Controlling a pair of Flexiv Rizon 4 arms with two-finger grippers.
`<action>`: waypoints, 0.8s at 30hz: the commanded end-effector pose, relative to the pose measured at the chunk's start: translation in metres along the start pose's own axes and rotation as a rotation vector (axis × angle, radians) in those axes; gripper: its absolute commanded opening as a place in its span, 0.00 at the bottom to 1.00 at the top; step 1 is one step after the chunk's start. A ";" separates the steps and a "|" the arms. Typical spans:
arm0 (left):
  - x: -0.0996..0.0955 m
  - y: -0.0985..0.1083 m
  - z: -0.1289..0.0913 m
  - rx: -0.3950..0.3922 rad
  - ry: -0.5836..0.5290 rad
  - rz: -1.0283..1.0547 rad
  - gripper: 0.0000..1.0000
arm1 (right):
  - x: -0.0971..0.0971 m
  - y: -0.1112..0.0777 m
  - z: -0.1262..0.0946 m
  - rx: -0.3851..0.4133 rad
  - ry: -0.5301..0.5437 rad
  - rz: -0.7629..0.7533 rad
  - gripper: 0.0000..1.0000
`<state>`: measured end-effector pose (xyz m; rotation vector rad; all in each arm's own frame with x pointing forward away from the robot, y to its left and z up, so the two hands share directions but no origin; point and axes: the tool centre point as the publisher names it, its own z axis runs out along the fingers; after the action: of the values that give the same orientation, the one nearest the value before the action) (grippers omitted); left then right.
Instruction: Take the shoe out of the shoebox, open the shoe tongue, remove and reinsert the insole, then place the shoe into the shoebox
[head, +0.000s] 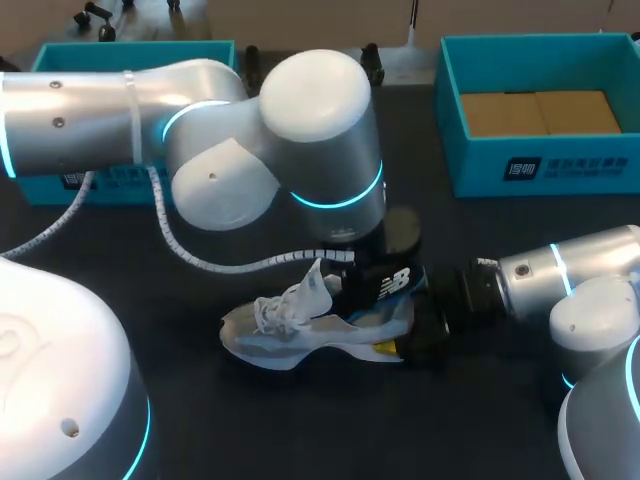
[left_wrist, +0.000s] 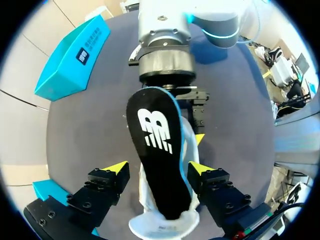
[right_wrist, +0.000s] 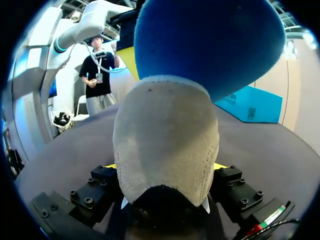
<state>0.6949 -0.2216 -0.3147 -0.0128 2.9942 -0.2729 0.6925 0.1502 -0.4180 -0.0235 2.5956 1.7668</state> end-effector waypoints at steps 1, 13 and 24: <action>0.010 0.011 -0.017 0.029 -0.030 0.008 0.74 | 0.004 -0.004 0.004 0.003 -0.001 0.001 0.00; 0.021 -0.010 -0.019 0.013 -0.161 -0.020 0.59 | 0.004 -0.004 0.004 0.003 -0.001 0.001 0.00; 0.027 -0.024 -0.003 -0.018 -0.275 -0.097 0.55 | 0.004 -0.004 0.004 0.003 -0.001 0.001 0.00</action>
<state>0.6750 -0.2324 -0.3044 -0.1600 2.7740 -0.2792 0.6924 0.1502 -0.4179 -0.0237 2.5956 1.7668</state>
